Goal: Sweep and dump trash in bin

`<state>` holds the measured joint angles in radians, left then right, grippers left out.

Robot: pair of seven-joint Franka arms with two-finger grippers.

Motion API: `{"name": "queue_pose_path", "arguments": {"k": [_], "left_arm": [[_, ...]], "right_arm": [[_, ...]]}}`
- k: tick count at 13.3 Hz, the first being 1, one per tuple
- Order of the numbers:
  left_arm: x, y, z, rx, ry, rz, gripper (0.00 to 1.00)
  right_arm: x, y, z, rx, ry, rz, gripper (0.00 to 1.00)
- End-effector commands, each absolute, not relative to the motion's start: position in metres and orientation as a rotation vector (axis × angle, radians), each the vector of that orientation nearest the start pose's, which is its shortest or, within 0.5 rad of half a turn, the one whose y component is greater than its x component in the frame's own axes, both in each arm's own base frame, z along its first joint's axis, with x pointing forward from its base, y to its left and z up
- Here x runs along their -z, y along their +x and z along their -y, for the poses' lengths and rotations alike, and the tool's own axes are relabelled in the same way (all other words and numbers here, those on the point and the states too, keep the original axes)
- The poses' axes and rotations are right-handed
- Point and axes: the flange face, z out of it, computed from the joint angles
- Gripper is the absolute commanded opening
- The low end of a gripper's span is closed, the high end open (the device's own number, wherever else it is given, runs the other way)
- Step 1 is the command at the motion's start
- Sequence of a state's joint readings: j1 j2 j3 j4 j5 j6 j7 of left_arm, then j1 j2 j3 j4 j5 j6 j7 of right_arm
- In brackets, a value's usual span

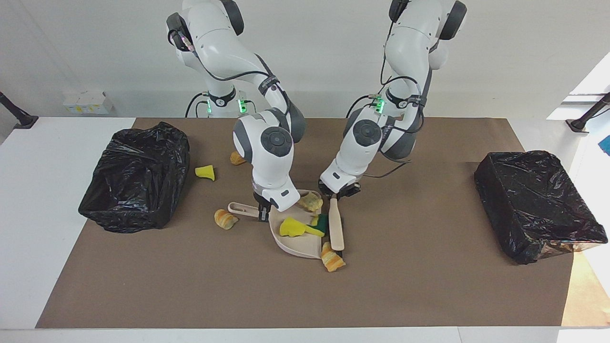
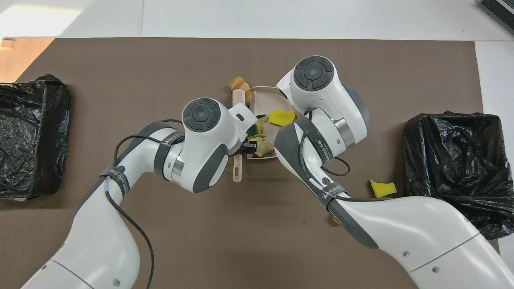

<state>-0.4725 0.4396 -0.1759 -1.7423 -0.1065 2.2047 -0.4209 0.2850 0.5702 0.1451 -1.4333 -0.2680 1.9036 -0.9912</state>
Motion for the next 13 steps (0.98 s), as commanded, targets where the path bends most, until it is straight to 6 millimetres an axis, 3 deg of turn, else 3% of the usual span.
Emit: {"name": "queue_pose_path", "arguments": {"k": [1,4,7,10,13], "left_arm": [[-0.335,0.508,0.426,-0.119,-3.280,-0.367,0.00],[-0.377,0.504,0.411,-0.152,-3.258,-0.376,0.00],[-0.412,0.514,0.381,-0.155,-3.250,-0.310,0.00],[-0.408,0.536,0.343,-0.157,-3.242,-0.216,0.00],[-0.381,0.583,0.275,-0.176,-3.246,-0.150,0.00]], "right_arm": [[-0.358,0.651,-0.255,-0.226,-2.424,2.190,0.00],[-0.358,0.651,-0.254,-0.224,-2.424,2.190,0.00],[-0.358,0.653,-0.251,-0.224,-2.429,2.183,0.00],[-0.358,0.652,-0.251,-0.226,-2.427,2.185,0.00],[-0.357,0.652,-0.251,-0.231,-2.428,2.183,0.00]]}}
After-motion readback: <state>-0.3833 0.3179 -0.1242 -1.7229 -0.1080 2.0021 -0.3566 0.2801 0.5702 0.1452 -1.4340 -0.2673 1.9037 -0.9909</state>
